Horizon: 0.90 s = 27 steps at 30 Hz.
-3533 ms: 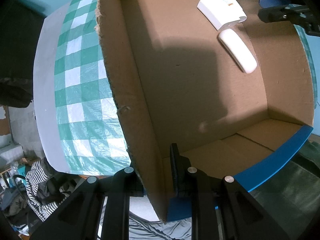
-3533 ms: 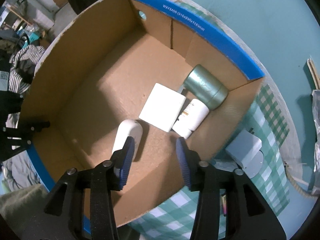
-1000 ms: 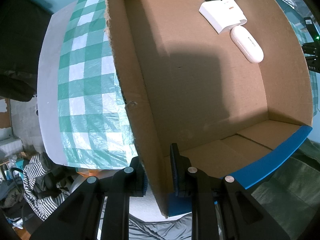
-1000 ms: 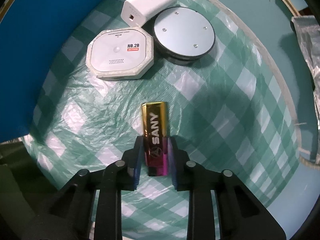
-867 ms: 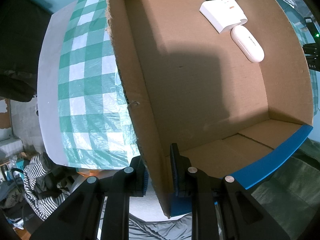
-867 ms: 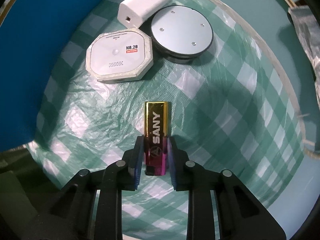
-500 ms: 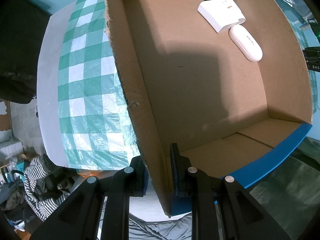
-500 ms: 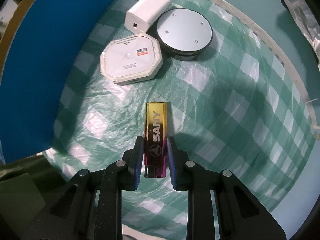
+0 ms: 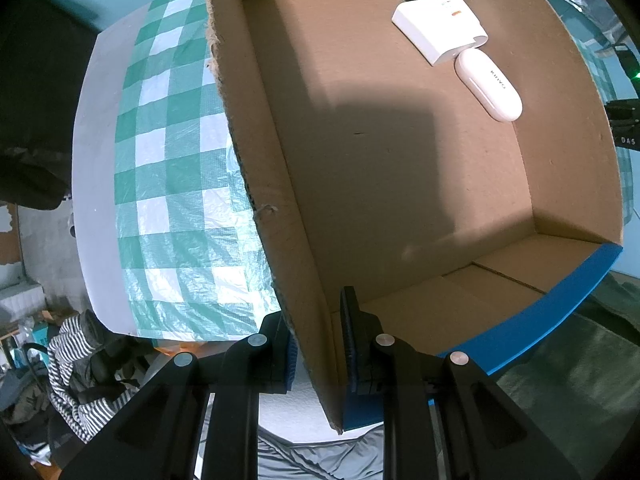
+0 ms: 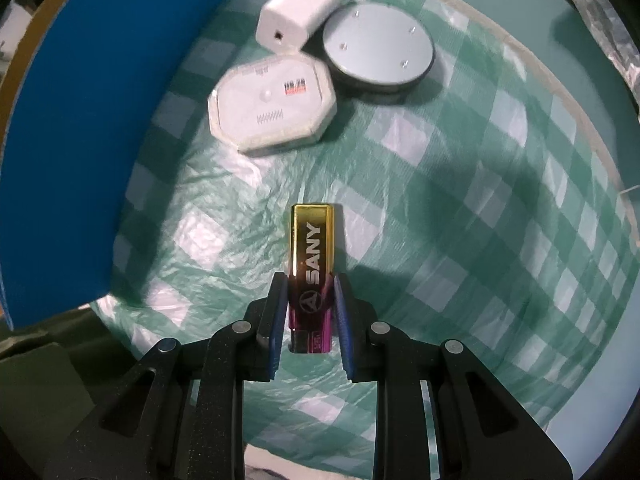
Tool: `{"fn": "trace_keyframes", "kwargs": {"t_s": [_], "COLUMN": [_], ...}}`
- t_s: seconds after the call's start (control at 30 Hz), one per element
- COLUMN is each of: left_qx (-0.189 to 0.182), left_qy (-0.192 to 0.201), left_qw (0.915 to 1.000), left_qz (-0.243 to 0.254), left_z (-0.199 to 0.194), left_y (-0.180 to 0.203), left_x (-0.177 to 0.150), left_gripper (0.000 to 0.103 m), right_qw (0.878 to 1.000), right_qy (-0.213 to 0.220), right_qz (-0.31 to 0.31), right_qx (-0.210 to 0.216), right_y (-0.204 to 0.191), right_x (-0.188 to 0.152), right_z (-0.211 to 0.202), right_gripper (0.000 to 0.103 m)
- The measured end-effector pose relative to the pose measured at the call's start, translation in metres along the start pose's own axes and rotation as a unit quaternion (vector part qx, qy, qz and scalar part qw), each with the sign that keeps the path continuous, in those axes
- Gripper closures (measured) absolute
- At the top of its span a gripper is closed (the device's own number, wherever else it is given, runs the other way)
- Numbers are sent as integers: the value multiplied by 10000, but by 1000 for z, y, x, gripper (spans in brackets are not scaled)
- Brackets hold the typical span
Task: Organize rigid objects
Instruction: 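Lift the gold-pink SANY lighter with the right gripper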
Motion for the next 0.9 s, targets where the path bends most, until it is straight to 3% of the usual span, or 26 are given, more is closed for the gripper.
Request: {"fn": "trace_keyframes", "kwargs": {"t_s": [0.53,0.67,0.9], "left_qx": [-10,-24,-61], "left_qy": [-2,0,10], "left_qw": [10000,10000,10000], "left_qz": [-12,-35,-34], "left_z": [1,1,2], "left_y": [-4,-5,-8], "left_x": [-1,-1,-3], "left_gripper": [83,81,81], "right_qw": [9996,9992,9994], "right_qy": [-100,-124,-183], "right_qz": [171,51,72], "right_qx": [-177,-376,-288], "right_y": [1,-5,-7], "right_x": [26,27,29], "right_z": [8,11,7], "right_gripper": [75,81,81]}}
Point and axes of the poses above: each gripper's, at about its wrist camera, not at the fingertips, and z roughly the way its jaws point, y to its right, x to its top, the point moved 4 cm from there along z, roughly the way its jaws point
